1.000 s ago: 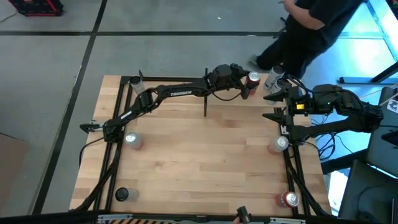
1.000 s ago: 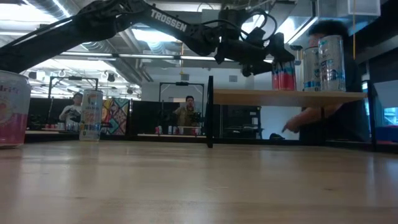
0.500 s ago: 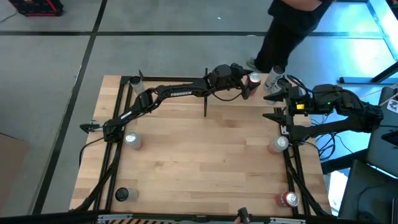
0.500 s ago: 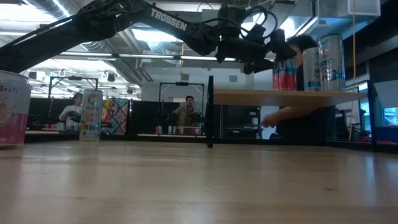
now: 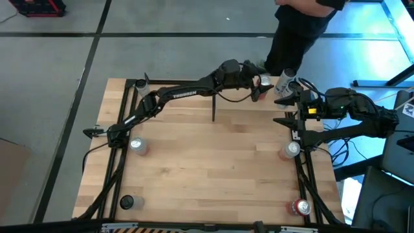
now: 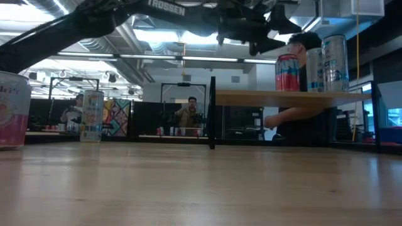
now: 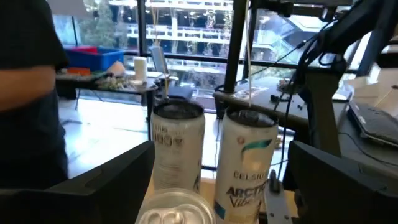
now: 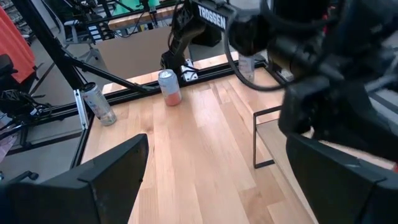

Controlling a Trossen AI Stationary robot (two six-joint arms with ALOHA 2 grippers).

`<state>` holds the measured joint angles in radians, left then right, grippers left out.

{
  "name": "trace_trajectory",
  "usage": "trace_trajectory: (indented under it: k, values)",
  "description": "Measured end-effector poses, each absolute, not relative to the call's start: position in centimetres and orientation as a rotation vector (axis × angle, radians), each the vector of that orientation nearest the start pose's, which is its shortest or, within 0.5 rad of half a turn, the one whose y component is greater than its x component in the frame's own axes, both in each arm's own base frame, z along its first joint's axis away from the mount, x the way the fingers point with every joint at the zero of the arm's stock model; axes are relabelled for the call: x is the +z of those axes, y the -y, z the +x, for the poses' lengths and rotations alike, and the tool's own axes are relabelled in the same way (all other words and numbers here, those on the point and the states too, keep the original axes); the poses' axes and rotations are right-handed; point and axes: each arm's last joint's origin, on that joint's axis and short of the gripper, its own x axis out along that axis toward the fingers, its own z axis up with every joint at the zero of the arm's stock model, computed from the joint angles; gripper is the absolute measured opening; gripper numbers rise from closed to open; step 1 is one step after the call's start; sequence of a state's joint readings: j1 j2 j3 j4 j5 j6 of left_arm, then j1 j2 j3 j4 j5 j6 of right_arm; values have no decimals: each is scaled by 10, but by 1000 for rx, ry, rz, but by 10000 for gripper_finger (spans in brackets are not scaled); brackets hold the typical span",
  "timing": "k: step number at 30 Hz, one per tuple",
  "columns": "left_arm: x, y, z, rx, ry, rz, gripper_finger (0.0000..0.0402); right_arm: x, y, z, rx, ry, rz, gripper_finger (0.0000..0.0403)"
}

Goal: Place canned beverage on shelf
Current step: Put the orange soda can on the shelf aligned with the other orange soda can

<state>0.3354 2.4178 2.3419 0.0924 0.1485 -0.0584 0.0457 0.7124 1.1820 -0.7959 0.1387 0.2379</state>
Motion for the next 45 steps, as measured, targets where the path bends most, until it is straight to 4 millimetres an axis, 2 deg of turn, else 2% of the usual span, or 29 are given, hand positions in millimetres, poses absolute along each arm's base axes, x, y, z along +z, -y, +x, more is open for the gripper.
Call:
trace_trajectory:
  k: [11,25,36,40,45]
  values:
    - [366,-166,498,240,-178,-29,357,409,-1,103,-130,-313,199,370]
    - [429,-101,440,257,-371,-3,357,408,-1,102,-131,-329,197,370]
    - [441,-36,387,304,-672,-141,357,408,-1,102,-131,-330,197,370]
    - [443,-12,375,312,-733,-146,357,408,-1,102,-131,-330,197,370]
    - [444,7,363,287,-784,-165,357,408,-1,102,-131,-328,195,370]
